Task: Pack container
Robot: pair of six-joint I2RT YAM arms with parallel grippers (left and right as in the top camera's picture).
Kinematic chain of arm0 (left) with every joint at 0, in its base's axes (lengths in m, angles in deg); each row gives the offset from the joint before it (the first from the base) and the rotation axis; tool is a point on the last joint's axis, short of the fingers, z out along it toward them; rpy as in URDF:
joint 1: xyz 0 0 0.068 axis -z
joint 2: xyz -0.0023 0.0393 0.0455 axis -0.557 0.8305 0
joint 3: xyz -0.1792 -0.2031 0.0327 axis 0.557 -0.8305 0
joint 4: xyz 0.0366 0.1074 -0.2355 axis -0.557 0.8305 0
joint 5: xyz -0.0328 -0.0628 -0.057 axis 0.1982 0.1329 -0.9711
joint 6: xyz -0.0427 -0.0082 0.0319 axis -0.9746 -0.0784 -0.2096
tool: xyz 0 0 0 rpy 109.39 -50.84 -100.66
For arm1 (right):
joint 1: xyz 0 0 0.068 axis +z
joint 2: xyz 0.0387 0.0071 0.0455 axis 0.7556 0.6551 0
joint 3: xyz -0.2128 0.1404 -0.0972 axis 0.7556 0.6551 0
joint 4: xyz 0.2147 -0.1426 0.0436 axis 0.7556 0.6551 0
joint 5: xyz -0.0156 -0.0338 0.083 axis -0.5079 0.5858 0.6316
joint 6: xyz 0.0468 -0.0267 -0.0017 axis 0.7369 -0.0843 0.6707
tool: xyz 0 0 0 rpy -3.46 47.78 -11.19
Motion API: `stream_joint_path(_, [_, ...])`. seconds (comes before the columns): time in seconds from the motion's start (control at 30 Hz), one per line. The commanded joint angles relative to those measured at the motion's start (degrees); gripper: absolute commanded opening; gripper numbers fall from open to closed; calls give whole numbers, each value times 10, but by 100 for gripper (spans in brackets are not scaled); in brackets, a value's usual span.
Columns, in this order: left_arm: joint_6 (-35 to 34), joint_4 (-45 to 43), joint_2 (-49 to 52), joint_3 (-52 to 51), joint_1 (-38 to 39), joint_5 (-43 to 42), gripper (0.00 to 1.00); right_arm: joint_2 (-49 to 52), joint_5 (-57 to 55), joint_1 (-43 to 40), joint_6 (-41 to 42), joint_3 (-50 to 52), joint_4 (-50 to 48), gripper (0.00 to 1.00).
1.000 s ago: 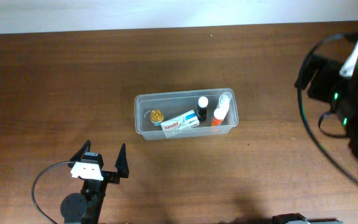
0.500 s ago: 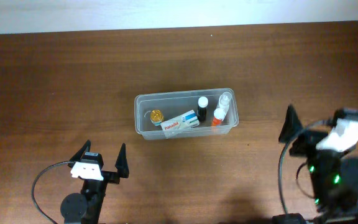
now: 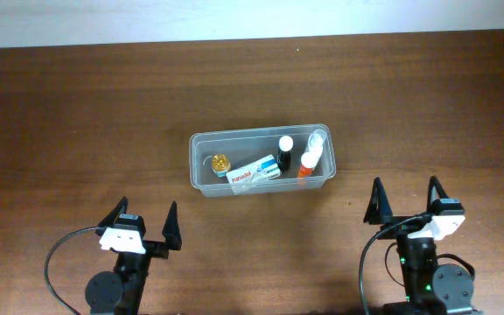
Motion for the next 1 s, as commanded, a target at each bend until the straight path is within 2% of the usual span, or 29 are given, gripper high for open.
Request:
stream_joint_path(0.0, [-1,2,-5,-2,-3,3,99,-19,15,5,15,25,-12,99])
stream_joint_path(0.63, [-1,2,-5,-2,-3,3,99,-35,30,4,15,95,-11,98])
stream_joint_path(0.97, [-1,2,-5,-2,-3,3,99,-35,28,5,10,95,22,98])
